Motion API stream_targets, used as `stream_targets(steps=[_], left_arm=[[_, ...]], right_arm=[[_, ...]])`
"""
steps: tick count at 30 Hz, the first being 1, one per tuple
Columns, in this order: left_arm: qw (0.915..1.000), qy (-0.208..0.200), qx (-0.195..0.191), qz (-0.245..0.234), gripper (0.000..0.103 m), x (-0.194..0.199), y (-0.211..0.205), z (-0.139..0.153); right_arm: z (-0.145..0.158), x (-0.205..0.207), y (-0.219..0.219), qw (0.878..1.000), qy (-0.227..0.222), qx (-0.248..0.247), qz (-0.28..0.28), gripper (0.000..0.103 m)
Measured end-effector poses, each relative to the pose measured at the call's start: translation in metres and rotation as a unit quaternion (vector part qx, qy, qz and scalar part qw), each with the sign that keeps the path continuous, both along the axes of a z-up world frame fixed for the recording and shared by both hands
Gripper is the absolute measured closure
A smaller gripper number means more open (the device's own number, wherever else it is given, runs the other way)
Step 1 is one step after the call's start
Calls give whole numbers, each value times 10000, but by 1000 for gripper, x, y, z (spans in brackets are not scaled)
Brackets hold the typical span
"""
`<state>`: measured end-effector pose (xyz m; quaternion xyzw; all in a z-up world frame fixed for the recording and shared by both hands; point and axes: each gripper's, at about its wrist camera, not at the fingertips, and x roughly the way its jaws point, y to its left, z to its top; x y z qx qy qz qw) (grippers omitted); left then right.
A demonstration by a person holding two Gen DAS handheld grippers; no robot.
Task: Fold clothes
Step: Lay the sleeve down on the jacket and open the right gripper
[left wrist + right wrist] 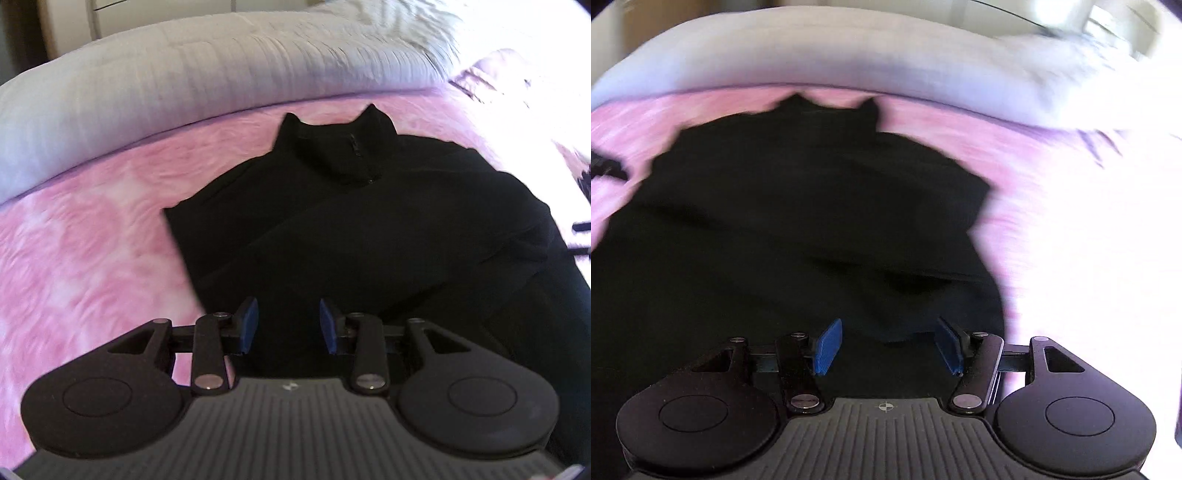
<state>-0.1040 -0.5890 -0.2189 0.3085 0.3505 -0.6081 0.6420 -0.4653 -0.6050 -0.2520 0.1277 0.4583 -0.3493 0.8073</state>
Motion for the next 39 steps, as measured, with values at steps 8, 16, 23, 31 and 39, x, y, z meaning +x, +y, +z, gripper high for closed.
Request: stream_targets(steps=[8,16,23,31,39], left_arm=[[9974,-251,677,-16,72,4,-22,-38],[9954,-388,871,-32,72,-7,-24,-19],[9968,-191,299,-710,72,-67,-21,18],[9874,249,-5,-1564,71,-167,-60,-5],[9890,221,334,-1426,71,-194,-67,-41]], right_arm=[[-1,-3,-98,9880,-1291,161,-830,43],[-59,6,-129,9867,-425,1319,-851,43],[-17,1,-147,9751,-1452,1346,-1001,43],[-55,18,-233,9365,-2355,2132,-1484,45],[-64,62,-282,9640,-1707,1967,-536,100]])
